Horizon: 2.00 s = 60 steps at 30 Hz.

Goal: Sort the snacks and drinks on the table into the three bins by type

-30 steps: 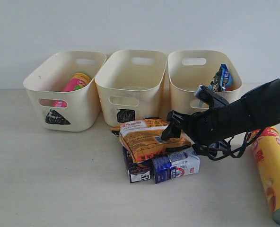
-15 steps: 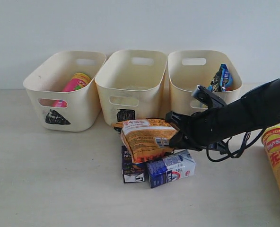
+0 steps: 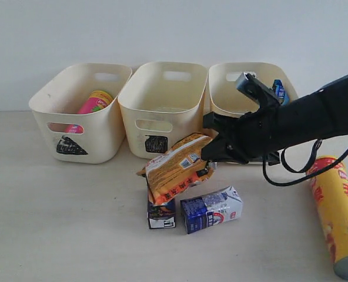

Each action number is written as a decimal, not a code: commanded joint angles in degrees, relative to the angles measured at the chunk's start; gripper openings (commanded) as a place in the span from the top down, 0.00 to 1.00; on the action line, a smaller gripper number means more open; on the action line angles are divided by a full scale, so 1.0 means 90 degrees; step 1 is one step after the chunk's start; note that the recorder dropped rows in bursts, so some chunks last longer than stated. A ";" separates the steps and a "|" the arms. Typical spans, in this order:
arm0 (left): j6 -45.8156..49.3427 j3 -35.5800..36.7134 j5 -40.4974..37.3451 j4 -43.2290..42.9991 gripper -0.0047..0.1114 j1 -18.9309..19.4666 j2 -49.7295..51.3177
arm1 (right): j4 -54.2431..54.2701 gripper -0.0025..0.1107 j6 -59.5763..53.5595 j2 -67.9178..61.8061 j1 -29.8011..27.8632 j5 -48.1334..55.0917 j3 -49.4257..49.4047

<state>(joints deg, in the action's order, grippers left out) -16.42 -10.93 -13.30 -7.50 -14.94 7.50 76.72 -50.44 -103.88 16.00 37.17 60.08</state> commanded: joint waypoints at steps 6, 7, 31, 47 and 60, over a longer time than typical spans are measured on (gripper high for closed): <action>0.0023 0.0012 -0.0001 0.0076 0.92 0.0004 0.0030 | -0.0329 0.98 -0.0066 0.0763 -0.0009 0.0738 -0.0011; 0.0023 0.0012 -0.0001 0.0076 0.92 0.0004 0.0030 | -0.0343 0.98 -0.0066 0.0845 -0.0009 0.0727 -0.0011; 0.0023 0.0012 -0.0001 0.0076 0.92 0.0004 0.0030 | -0.0507 0.98 0.0265 0.2018 -0.0170 0.0711 0.0001; 0.0023 0.0012 -0.0001 0.0076 0.92 0.0004 0.0030 | -0.0332 0.98 0.0569 0.2164 -0.0833 0.1444 0.0991; 0.0023 0.0012 -0.0001 0.0076 0.92 0.0004 0.0030 | -0.2625 0.96 0.1800 0.2138 -0.0833 0.1371 0.1620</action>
<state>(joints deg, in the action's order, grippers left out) -16.42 -10.93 -13.30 -7.50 -14.94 7.50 57.87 -35.98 -84.87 8.72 47.69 74.28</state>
